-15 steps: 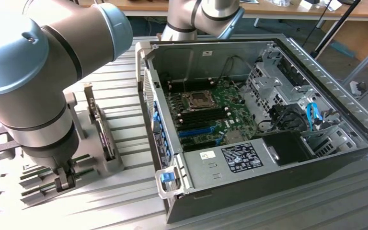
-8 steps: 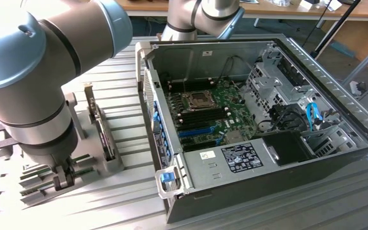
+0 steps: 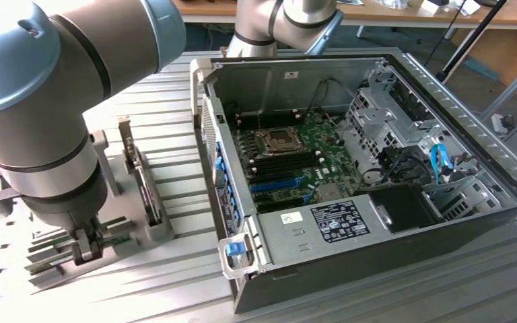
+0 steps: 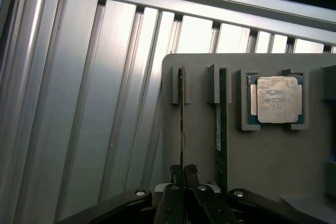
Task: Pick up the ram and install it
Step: 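Pick up the ram and move it above insertion slot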
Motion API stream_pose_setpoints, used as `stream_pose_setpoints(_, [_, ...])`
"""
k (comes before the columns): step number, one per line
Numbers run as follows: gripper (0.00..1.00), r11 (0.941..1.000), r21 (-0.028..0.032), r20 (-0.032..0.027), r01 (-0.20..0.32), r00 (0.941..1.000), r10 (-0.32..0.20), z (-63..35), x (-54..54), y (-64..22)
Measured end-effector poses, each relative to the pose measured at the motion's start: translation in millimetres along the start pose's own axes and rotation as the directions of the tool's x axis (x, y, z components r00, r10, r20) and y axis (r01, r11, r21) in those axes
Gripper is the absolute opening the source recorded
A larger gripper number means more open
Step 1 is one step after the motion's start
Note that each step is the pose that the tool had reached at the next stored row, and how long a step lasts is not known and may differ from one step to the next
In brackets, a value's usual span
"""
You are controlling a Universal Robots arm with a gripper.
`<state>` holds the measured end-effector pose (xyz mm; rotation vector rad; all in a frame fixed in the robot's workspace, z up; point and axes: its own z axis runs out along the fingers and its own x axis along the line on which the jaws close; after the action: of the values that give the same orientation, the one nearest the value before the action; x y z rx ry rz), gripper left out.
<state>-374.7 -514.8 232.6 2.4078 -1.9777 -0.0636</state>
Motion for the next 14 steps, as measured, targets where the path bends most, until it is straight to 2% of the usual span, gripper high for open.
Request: stream_pose_setpoints(14, [0.12,1.0,-0.0001,0.0,0.0,1.0,0.0,-17.9,-0.3,0.8])
